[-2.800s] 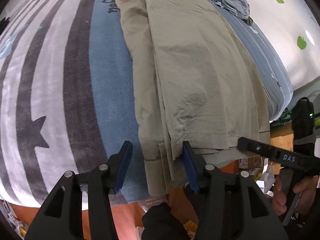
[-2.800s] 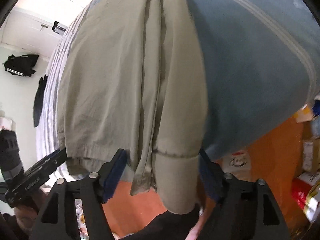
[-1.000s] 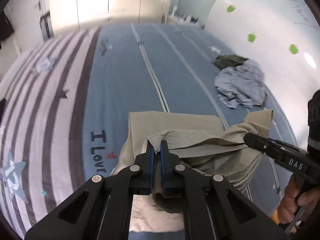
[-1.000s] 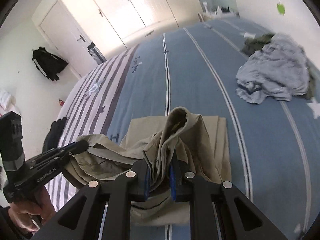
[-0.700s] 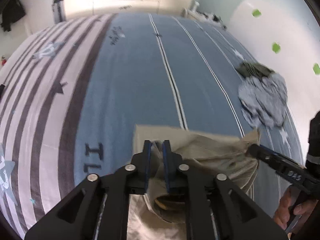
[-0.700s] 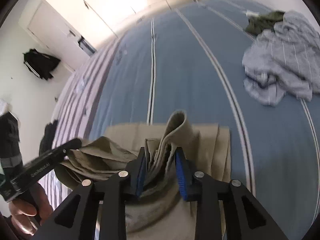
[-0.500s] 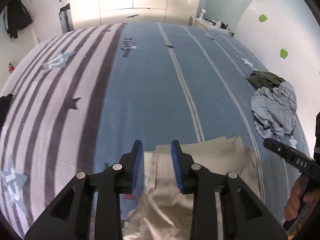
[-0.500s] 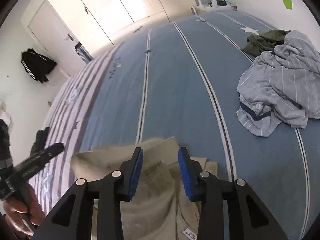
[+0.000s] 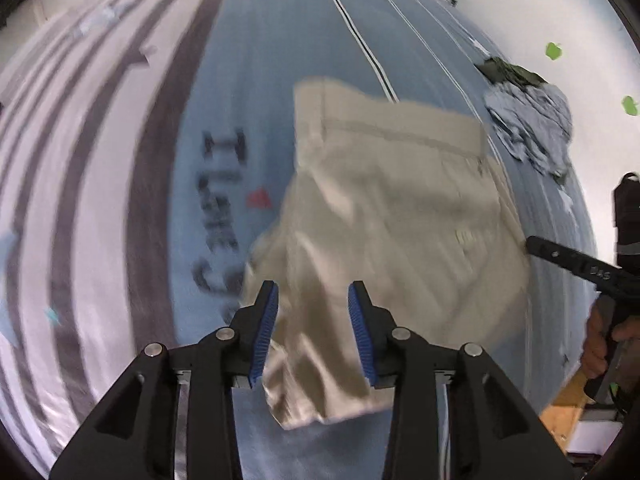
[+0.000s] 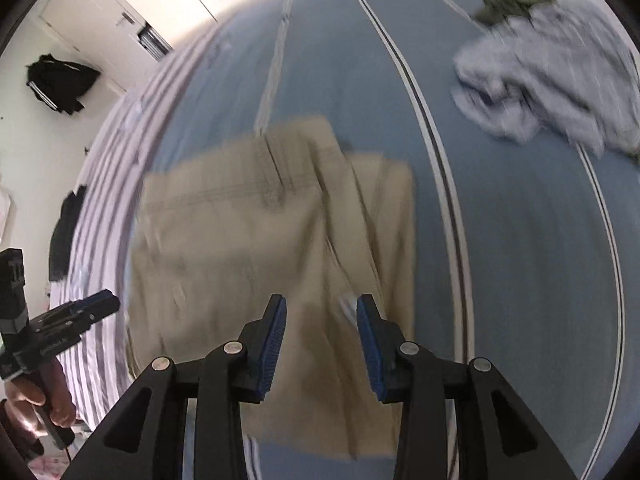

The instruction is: Fold clothes

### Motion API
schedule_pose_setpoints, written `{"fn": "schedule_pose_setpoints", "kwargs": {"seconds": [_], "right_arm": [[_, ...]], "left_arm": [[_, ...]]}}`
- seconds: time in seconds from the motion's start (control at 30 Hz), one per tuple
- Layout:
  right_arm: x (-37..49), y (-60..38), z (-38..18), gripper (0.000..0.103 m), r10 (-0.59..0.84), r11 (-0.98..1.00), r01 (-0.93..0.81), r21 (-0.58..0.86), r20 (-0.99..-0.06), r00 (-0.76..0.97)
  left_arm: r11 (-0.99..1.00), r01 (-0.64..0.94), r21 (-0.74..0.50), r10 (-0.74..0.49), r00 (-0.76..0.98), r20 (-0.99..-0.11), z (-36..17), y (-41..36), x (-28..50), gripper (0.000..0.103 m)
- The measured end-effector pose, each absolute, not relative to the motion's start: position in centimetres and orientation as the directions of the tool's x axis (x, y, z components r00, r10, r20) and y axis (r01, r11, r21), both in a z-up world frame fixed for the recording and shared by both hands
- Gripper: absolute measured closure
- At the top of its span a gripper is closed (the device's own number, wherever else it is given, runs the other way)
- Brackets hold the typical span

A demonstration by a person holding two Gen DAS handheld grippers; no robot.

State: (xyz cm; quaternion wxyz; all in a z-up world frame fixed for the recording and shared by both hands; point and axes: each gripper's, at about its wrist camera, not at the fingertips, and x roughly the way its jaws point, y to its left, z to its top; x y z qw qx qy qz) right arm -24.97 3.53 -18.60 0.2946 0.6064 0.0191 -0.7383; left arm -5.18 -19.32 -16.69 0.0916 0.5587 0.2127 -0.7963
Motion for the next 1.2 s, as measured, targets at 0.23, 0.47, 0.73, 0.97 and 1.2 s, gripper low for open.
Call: {"fn": "schedule_pose_setpoints", "kwargs": {"seconds": [0.23,0.47,0.73,0.97,1.2], "right_arm": [[-23.0,5.9,-20.8,0.068,-0.415,-0.814,0.456,0.358,-0.909,-0.026],[-21.8,5.5,-22.4,0.079,-0.372,-0.805,0.506,0.309,-0.928,-0.024],[-19.9,7.4,-22.5,0.102,-0.390,-0.814,0.472,0.338,-0.921,-0.015],[-18.7,7.9,-21.8,0.100,-0.364,-0.825,0.484,0.291,-0.929,-0.063],[-21.5,7.4,-19.3,0.092,-0.366,-0.845,0.478,0.238,-0.910,-0.195]], "left_arm": [[-0.898,0.369,-0.238,0.133,-0.287,-0.949,-19.5,-17.9,-4.5,0.054],[-0.931,0.287,-0.225,0.130,-0.316,-0.940,-19.7,-16.6,-4.6,0.092],[-0.942,0.261,-0.212,0.117,-0.337,-0.934,-18.1,-15.8,-3.6,0.101],[-0.963,0.209,-0.170,0.092,-0.336,-0.937,-17.4,-15.1,-3.3,0.098],[-0.956,0.287,-0.066,-0.063,-0.419,-0.906,-14.6,-17.8,-5.4,0.092]]}}
